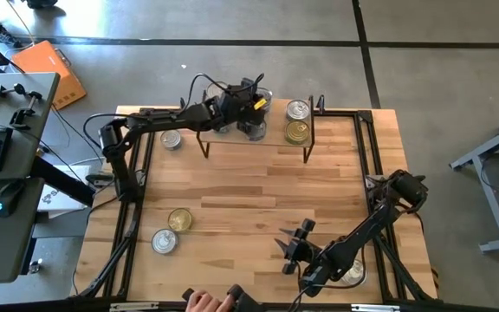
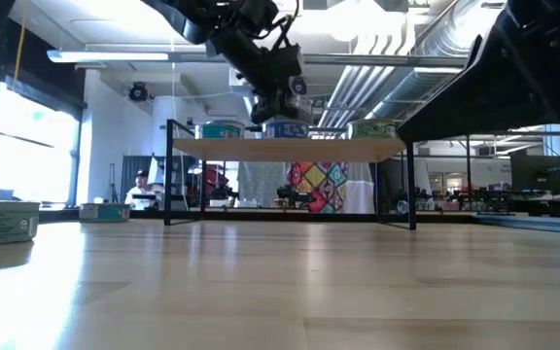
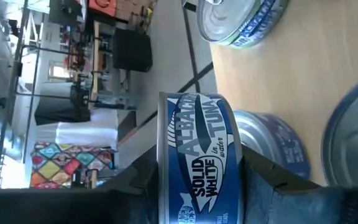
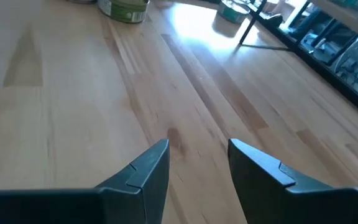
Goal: Stack canned seafood by type on shelf
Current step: Stack the blue tuna can on top of the blue tuna can on the shelf
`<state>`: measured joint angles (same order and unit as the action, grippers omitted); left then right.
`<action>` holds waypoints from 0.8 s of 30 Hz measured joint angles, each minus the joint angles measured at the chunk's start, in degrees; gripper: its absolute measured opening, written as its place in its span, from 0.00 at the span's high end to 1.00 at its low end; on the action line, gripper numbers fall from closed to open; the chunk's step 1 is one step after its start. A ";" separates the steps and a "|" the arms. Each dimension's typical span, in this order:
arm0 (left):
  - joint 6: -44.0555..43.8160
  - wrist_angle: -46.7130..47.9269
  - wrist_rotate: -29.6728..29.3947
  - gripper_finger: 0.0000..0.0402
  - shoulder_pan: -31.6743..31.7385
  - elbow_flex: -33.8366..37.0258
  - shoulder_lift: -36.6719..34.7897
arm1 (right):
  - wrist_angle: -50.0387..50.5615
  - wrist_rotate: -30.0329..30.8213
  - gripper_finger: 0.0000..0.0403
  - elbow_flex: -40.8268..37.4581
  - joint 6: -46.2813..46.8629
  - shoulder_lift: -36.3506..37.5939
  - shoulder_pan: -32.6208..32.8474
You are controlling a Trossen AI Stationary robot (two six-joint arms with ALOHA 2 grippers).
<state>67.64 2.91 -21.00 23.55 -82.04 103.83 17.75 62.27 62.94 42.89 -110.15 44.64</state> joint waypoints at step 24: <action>-2.91 1.66 -1.26 0.59 1.22 0.00 0.26 | -0.21 -0.97 0.61 0.00 0.62 -0.01 0.07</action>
<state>64.73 4.57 -22.26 24.77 -82.04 104.09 17.54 61.30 62.94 43.51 -110.15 44.71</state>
